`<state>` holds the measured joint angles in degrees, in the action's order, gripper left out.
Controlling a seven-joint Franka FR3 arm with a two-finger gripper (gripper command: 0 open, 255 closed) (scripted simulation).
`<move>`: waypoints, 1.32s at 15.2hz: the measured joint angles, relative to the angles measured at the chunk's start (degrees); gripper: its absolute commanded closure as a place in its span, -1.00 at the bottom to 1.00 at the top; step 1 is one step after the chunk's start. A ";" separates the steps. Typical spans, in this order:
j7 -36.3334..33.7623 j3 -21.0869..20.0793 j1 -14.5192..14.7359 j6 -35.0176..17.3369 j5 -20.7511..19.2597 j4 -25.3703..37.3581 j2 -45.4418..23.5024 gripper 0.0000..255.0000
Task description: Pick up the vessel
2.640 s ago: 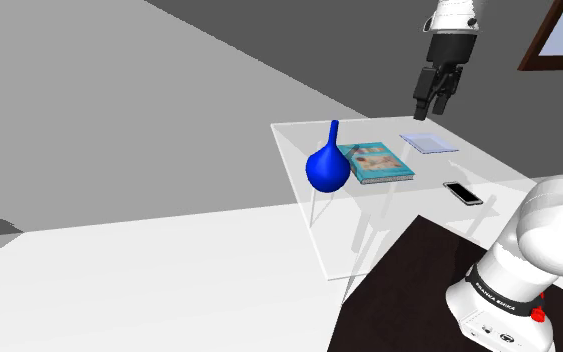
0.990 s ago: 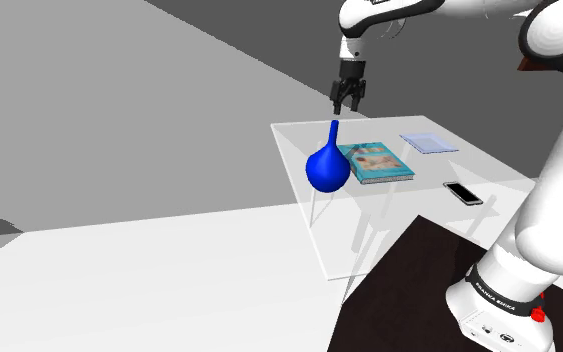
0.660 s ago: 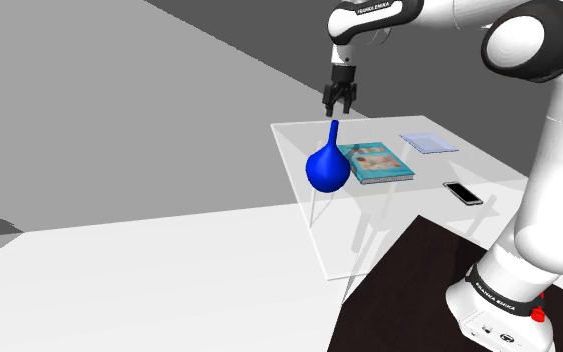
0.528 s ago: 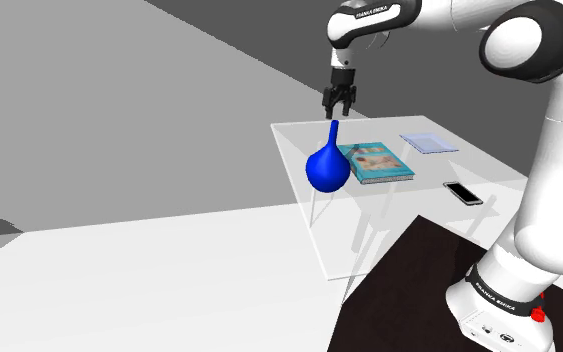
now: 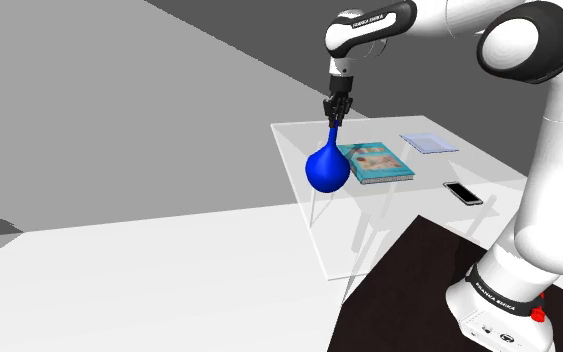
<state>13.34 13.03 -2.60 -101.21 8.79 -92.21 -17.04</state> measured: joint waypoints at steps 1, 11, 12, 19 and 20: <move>0.00 0.00 0.00 -0.01 0.00 -0.01 0.01 1.00; -0.24 0.04 -0.06 2.24 -0.11 1.99 0.16 1.00; -0.24 0.07 -0.13 2.91 -0.13 2.62 0.19 1.00; -0.68 0.18 -0.38 8.22 -0.26 7.84 0.30 1.00; -0.70 0.21 -0.45 8.99 -0.25 8.66 0.25 1.00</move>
<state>12.64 13.24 -3.06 -92.23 8.54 -83.54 -16.79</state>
